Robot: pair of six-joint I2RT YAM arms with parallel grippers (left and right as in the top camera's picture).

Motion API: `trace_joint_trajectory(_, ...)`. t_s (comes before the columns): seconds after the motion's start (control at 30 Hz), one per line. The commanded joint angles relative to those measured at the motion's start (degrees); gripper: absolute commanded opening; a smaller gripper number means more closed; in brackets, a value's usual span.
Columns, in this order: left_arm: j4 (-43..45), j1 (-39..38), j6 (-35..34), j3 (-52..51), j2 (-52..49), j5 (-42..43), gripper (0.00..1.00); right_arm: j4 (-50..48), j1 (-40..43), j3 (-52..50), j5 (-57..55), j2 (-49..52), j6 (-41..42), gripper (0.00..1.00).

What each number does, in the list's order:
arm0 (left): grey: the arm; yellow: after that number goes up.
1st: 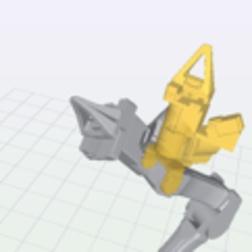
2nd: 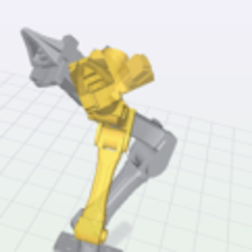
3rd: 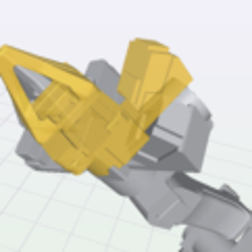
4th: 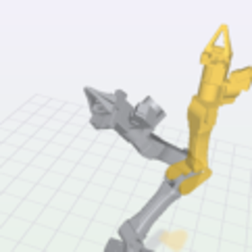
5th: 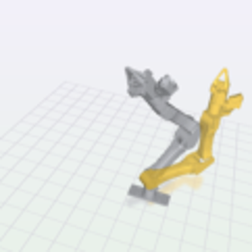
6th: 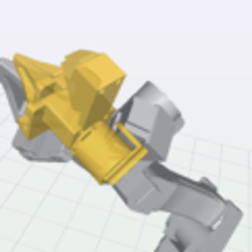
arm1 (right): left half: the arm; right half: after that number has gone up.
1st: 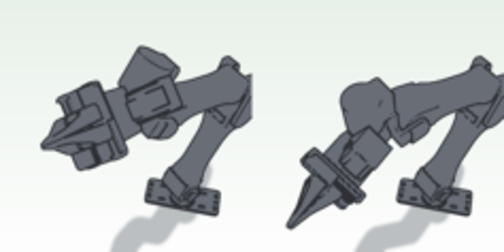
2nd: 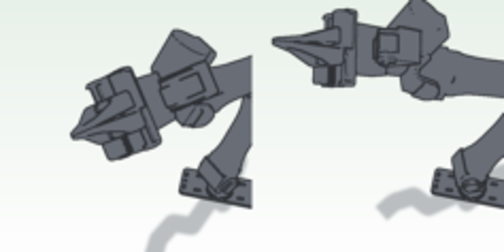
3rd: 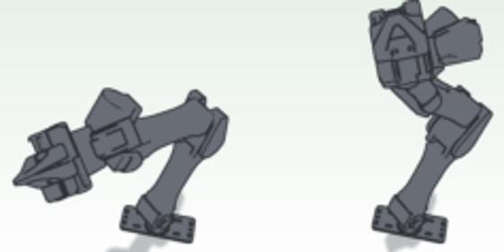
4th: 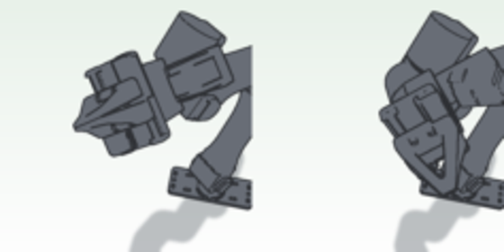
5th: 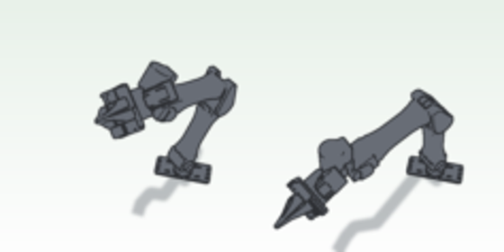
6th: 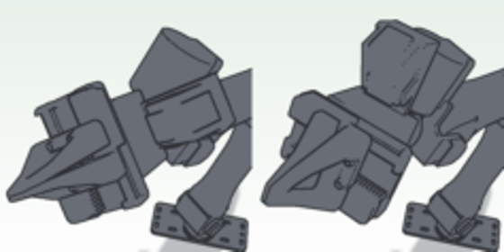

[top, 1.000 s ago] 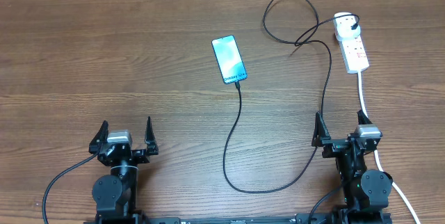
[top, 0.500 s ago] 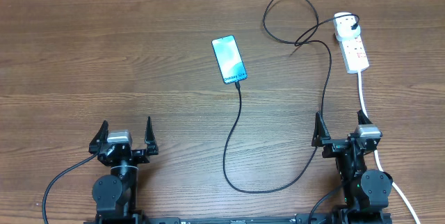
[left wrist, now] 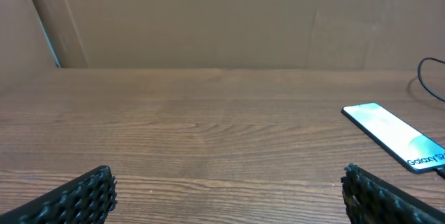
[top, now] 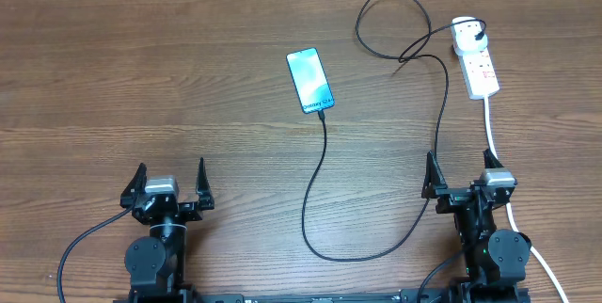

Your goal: Plug charger to phone and switch on socket

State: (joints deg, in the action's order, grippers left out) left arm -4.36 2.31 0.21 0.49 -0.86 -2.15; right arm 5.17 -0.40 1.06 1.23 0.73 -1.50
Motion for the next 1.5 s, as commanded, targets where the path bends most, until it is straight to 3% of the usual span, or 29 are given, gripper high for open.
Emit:
trace_joint_trajectory(0.0,0.0,0.3,1.1,-0.2,0.7,0.7,1.0,-0.3,0.0,-0.6,-0.5,-0.5,-0.1,1.0)
trace_joint_trajectory(1.47,0.0,0.3,1.1,-0.2,0.6,0.7,1.0,-0.3,0.0,-0.6,-0.3,-0.5,-1.6,1.0)
